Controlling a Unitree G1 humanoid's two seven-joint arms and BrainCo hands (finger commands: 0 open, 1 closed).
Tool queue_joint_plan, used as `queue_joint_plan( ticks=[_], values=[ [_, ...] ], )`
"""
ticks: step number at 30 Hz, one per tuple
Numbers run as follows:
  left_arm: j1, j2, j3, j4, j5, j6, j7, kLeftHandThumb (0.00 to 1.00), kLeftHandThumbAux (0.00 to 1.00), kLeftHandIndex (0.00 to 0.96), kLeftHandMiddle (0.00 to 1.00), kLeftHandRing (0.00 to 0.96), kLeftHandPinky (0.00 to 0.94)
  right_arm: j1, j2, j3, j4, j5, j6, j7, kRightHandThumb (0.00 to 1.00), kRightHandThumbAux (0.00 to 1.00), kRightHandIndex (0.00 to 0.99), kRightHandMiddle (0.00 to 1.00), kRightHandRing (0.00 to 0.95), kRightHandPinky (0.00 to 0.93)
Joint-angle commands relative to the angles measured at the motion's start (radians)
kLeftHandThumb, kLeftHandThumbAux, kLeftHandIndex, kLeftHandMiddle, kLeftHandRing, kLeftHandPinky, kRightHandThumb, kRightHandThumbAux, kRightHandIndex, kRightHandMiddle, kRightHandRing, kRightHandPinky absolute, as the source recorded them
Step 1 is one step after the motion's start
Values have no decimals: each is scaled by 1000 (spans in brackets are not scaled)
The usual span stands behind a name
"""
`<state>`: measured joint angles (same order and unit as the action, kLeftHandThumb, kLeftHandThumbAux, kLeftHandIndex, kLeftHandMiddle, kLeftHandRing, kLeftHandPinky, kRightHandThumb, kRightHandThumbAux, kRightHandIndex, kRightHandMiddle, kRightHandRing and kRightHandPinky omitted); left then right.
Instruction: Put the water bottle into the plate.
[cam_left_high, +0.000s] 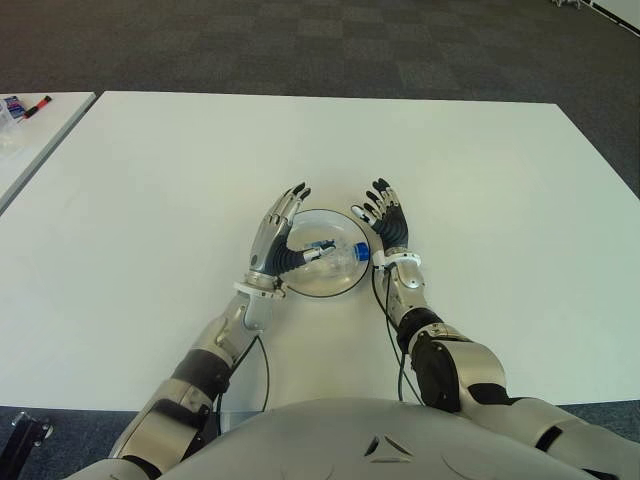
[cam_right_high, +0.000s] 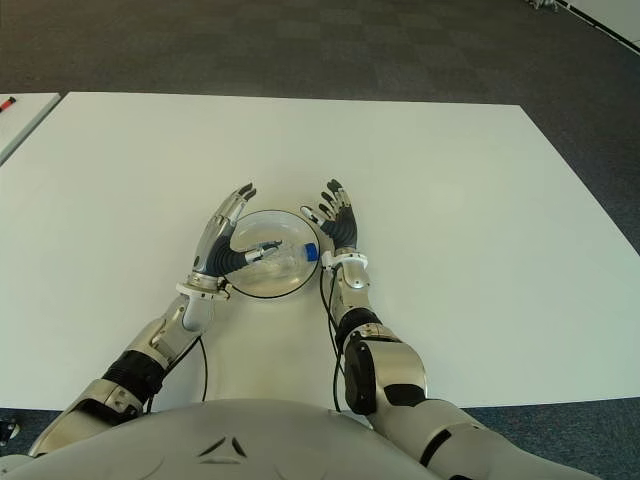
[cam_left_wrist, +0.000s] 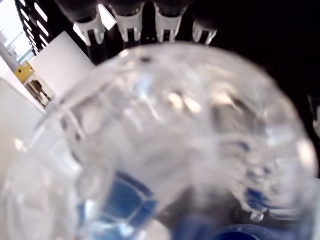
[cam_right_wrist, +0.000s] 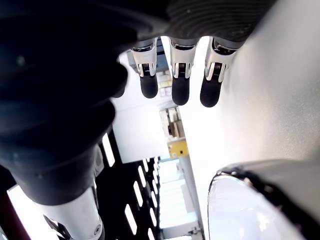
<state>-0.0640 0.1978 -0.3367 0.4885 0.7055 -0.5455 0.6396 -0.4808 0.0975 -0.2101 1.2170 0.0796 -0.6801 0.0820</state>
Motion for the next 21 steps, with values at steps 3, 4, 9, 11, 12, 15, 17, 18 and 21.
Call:
queue_joint_plan(
  ticks=[3, 4, 9, 11, 12, 15, 17, 18, 21],
  values=[
    [6, 1, -9, -4, 22, 35, 11, 32, 282, 0, 0, 0, 0, 48, 29, -10, 52, 12, 80, -9, 199, 860, 84, 102, 108, 163],
    [6, 2, -9, -5, 23, 37, 11, 33, 279, 0, 0, 0, 0, 48, 29, -10, 52, 13, 80, -8, 199, 861, 84, 102, 108, 162],
    [6, 4, -11, -8, 27, 45, 11, 36, 277, 0, 0, 0, 0, 47, 30, -11, 52, 13, 79, -6, 198, 863, 86, 102, 107, 161],
    [7, 5, -12, -9, 28, 46, 11, 38, 278, 0, 0, 0, 0, 48, 31, -12, 52, 13, 79, -6, 199, 863, 86, 102, 107, 161],
    [7, 5, -12, -9, 29, 47, 11, 38, 279, 0, 0, 0, 0, 48, 31, -12, 52, 13, 78, -5, 199, 863, 87, 102, 107, 161],
    [7, 5, -12, -9, 23, 46, 6, 39, 280, 0, 0, 0, 0, 48, 31, -13, 52, 14, 78, -5, 200, 864, 88, 103, 107, 164],
    [8, 4, -11, -8, 15, 43, -1, 41, 281, 0, 0, 0, 0, 48, 32, -13, 52, 14, 77, -6, 201, 867, 90, 105, 109, 166],
    [8, 4, -10, -7, 11, 42, -4, 41, 281, 0, 0, 0, 0, 48, 32, -13, 52, 14, 77, -6, 201, 868, 90, 105, 109, 166],
    [9, 0, -7, -4, -12, 31, -19, 43, 281, 0, 0, 0, 0, 48, 32, -14, 52, 14, 76, -5, 202, 871, 91, 106, 110, 166]
  ],
)
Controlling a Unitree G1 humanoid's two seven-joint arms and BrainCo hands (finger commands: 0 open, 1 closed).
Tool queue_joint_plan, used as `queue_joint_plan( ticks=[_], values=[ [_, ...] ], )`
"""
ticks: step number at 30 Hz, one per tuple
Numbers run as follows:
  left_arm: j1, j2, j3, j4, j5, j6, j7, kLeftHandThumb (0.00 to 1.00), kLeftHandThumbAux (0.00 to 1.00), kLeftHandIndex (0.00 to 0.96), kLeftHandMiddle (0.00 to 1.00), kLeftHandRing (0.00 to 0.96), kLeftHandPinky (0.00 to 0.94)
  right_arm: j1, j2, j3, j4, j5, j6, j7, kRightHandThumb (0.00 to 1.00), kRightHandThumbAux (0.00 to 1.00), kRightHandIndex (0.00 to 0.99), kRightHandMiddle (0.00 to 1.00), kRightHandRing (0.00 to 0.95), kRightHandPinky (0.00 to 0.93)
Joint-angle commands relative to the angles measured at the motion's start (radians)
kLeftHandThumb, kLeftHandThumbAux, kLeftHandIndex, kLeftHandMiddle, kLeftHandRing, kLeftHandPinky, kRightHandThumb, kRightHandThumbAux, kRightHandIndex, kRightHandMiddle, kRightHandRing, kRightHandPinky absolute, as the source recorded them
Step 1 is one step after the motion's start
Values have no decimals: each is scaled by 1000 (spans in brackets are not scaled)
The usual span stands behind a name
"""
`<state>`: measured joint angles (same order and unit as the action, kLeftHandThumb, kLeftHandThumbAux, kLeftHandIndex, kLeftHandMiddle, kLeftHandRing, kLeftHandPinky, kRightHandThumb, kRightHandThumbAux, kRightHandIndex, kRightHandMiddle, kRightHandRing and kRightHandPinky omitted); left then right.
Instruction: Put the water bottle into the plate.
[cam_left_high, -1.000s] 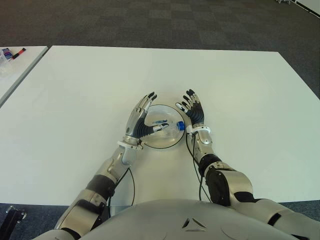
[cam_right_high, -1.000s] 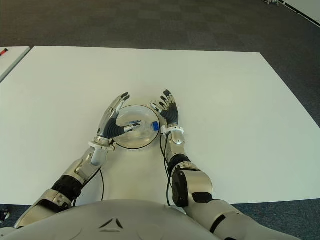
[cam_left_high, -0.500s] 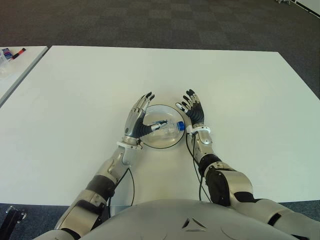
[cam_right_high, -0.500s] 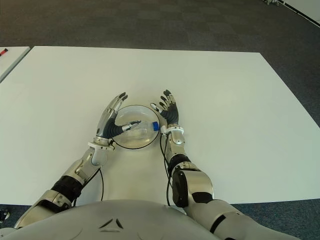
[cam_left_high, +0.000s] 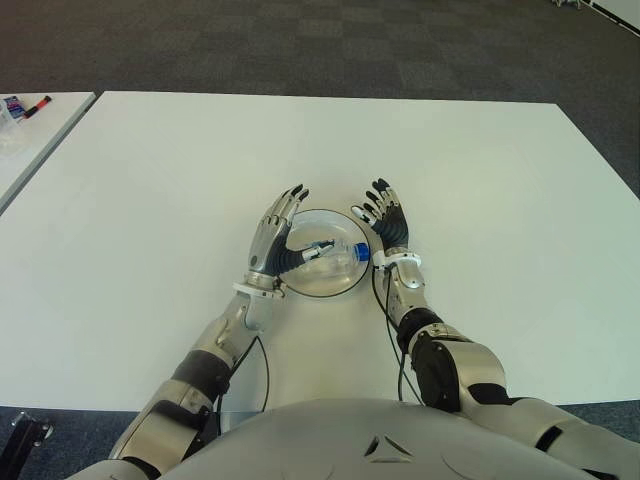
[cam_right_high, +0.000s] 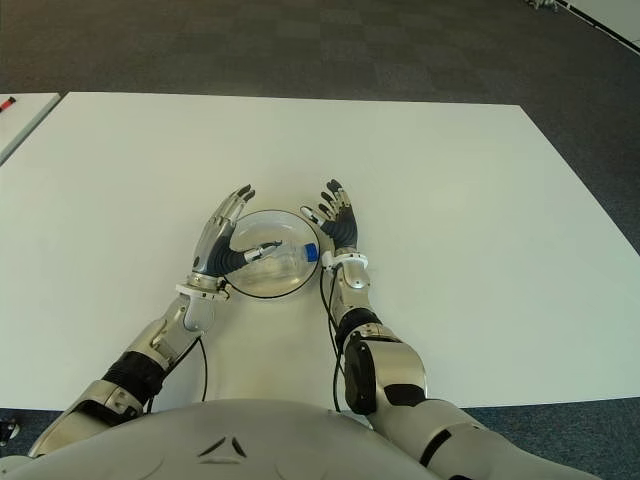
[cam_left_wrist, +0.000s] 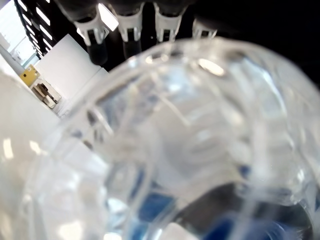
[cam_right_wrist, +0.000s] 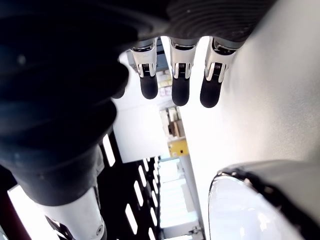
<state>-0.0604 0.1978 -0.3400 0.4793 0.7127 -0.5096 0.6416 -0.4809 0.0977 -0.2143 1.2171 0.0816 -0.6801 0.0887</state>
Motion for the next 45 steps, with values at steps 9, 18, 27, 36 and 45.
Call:
queue_joint_plan(
  ticks=[9, 18, 27, 36, 45],
  values=[
    [16, -6, 14, -9, -103, -29, -82, 54, 286, 0, 0, 0, 0, 48, 31, -7, 51, 9, 78, -15, 197, 878, 88, 104, 109, 164],
    [19, -10, 36, -26, -150, -46, -104, 43, 329, 0, 0, 0, 0, 48, 30, -7, 50, 9, 79, -16, 189, 884, 87, 104, 109, 163],
    [11, -17, 138, -135, -340, -62, -216, 1, 442, 0, 0, 0, 0, 47, 29, -10, 50, 12, 81, -12, 197, 873, 85, 102, 108, 166],
    [-25, -94, 266, -87, -613, -1, -346, 0, 489, 0, 0, 0, 9, 49, 30, -12, 46, 16, 81, -11, 224, 864, 88, 107, 113, 172],
    [-51, -165, 331, -45, -723, -21, -413, 0, 567, 4, 28, 11, 44, 51, 31, -13, 43, 17, 71, -11, 224, 877, 92, 111, 114, 174]
  ],
)
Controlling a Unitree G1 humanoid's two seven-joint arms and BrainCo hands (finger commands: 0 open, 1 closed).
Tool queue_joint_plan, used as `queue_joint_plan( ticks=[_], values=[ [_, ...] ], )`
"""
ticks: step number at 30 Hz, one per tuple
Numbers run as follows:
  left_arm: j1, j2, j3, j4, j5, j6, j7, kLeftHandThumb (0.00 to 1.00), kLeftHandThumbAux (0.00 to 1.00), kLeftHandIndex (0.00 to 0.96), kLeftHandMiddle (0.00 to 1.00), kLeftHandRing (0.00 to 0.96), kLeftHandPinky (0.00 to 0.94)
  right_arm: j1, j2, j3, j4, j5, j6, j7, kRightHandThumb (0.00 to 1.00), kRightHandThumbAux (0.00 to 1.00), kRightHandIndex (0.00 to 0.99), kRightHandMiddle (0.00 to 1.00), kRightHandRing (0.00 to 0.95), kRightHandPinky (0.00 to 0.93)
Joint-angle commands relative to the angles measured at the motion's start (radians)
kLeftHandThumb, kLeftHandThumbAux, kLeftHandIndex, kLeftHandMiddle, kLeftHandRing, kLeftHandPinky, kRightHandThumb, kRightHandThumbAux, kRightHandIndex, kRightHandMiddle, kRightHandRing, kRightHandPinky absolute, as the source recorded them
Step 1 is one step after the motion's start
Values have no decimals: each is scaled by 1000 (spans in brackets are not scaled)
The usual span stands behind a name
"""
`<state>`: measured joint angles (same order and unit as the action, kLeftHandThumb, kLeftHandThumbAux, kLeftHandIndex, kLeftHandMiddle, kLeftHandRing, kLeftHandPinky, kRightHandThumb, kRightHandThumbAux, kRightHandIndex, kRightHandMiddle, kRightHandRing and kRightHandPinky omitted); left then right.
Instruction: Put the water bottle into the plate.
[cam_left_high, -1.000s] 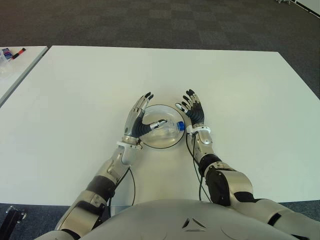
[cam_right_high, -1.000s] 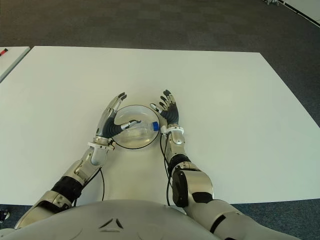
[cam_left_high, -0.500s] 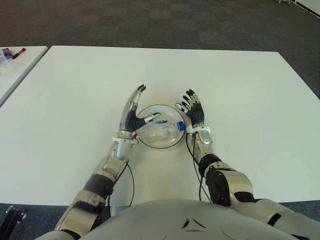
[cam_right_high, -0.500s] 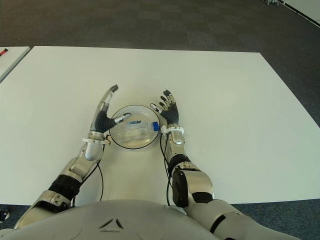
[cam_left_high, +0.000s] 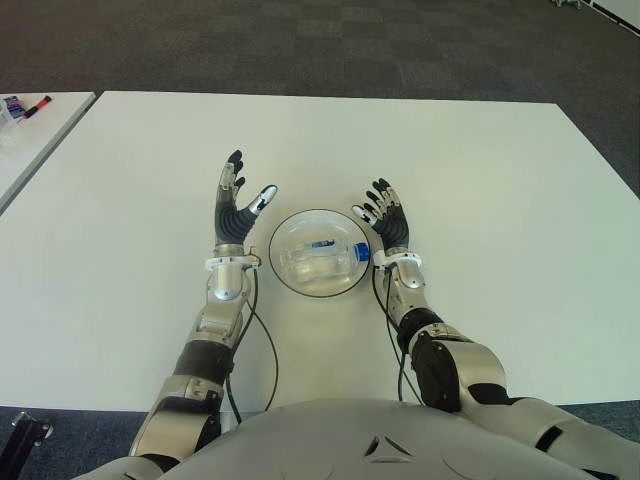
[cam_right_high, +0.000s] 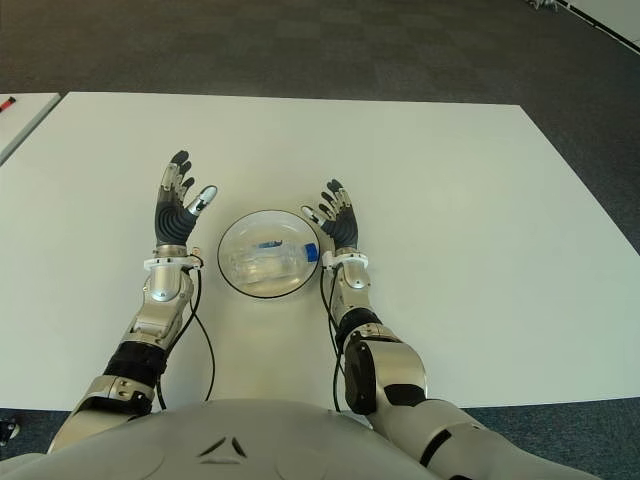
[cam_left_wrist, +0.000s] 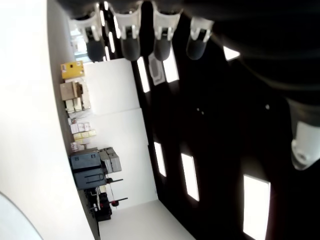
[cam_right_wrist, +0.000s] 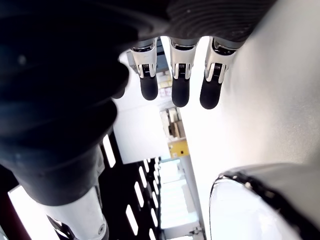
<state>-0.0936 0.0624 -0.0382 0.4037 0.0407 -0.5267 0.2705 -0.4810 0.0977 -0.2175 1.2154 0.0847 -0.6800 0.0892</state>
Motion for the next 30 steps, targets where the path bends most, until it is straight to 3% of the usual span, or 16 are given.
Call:
queue_joint_plan(
  ticks=[1, 11, 30],
  values=[
    [-21, -36, 37, 36, -65, -6, -52, 0, 580, 11, 36, 17, 51, 52, 31, -9, 45, 13, 71, -12, 220, 878, 93, 111, 114, 173],
    [-82, -82, 126, 178, -203, -56, -184, 0, 646, 59, 74, 59, 86, 52, 26, -5, 46, 7, 73, -16, 206, 873, 91, 110, 114, 173],
    [-88, -97, 164, 222, -194, -27, -223, 0, 695, 63, 75, 67, 85, 52, 25, -1, 43, 3, 74, -21, 182, 885, 97, 116, 121, 176]
  ],
)
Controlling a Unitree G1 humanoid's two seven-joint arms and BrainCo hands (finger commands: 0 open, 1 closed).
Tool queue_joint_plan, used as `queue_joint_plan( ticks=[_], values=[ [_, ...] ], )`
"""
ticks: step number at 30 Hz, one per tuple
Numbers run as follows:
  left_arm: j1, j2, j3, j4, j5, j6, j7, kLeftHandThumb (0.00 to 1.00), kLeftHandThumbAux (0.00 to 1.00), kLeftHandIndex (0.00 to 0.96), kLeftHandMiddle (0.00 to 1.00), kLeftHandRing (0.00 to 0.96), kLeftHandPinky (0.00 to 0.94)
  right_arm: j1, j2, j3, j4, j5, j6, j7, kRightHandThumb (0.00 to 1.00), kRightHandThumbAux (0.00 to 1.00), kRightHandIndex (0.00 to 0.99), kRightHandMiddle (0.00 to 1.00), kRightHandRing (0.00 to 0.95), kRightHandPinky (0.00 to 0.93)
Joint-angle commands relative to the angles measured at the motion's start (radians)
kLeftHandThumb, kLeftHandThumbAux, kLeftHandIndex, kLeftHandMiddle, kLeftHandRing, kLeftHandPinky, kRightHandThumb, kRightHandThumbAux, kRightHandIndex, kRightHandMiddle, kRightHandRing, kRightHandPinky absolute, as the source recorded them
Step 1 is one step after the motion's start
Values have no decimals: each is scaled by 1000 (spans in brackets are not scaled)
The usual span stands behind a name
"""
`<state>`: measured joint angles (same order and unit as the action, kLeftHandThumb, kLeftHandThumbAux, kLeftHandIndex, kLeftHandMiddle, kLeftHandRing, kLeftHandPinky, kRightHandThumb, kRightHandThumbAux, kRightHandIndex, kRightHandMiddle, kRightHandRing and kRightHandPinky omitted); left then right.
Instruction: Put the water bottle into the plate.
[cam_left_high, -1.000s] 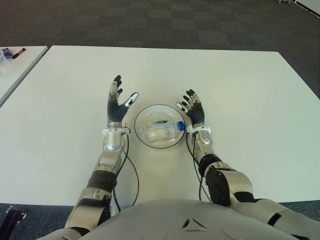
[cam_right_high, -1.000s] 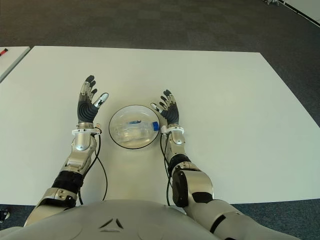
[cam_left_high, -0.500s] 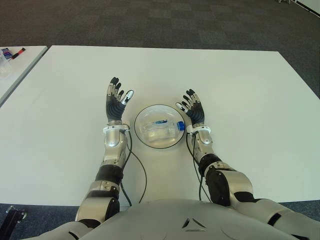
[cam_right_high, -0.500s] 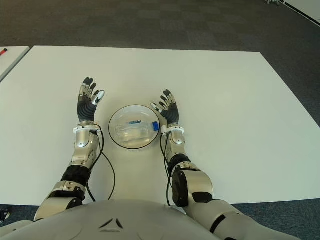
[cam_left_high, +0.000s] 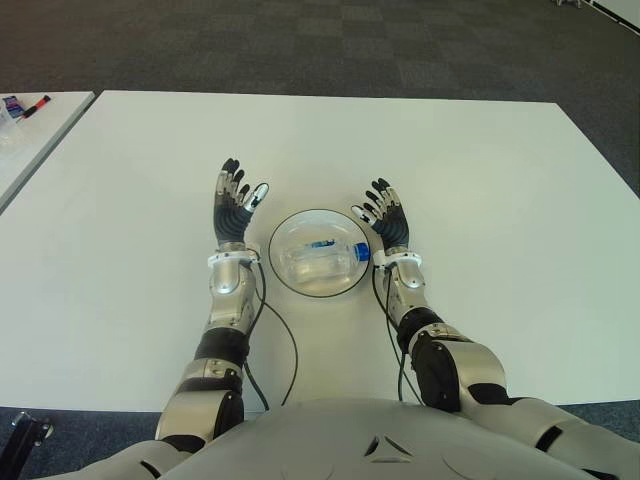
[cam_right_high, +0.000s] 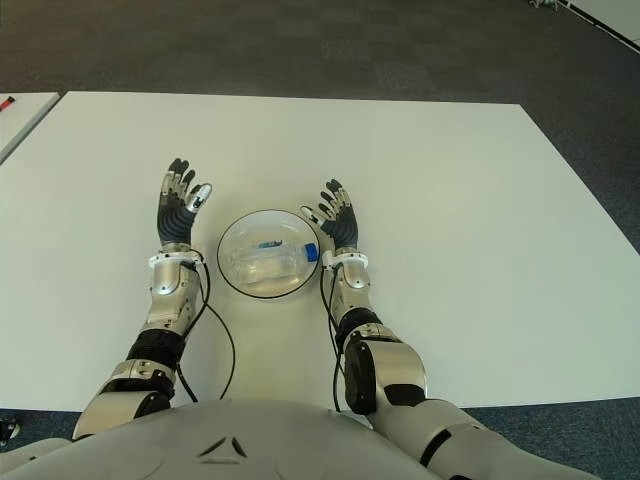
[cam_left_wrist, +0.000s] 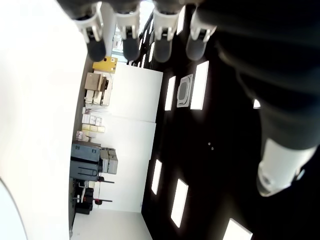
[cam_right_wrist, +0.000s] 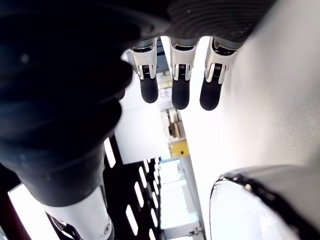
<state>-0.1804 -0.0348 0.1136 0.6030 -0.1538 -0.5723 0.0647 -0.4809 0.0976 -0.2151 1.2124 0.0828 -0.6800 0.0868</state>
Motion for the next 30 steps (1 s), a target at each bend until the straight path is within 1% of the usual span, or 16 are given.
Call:
queue_joint_plan(
  ticks=[1, 9, 13, 18, 24, 26, 30],
  values=[
    [-4, 0, 15, 29, -2, 20, -19, 0, 696, 63, 75, 67, 87, 53, 26, -4, 46, 6, 74, -18, 181, 885, 97, 116, 120, 176],
    [-24, 1, 32, 70, 2, 24, -25, 0, 716, 86, 89, 82, 110, 51, 26, -6, 46, 9, 72, -14, 176, 886, 96, 115, 118, 174],
    [-40, 4, 35, 109, 21, 47, -4, 0, 727, 100, 103, 91, 115, 50, 28, -7, 46, 8, 69, -18, 174, 881, 99, 118, 122, 182],
    [-60, 2, 44, 155, 25, 61, 6, 0, 764, 120, 119, 104, 127, 48, 27, -7, 48, 8, 73, -18, 174, 872, 99, 120, 124, 178],
    [-92, 14, 61, 250, 19, 66, -1, 0, 824, 128, 129, 115, 145, 48, 23, -6, 48, 7, 77, -16, 170, 868, 87, 106, 109, 153],
    [-95, 16, 62, 256, 21, 76, 0, 0, 837, 127, 130, 117, 149, 49, 22, -4, 46, 5, 74, -20, 162, 866, 82, 102, 104, 148],
    [-97, 21, 64, 260, 29, 112, 3, 0, 858, 118, 128, 119, 156, 43, 18, 5, 17, -6, 45, -43, 137, 865, 76, 94, 95, 144]
  ],
)
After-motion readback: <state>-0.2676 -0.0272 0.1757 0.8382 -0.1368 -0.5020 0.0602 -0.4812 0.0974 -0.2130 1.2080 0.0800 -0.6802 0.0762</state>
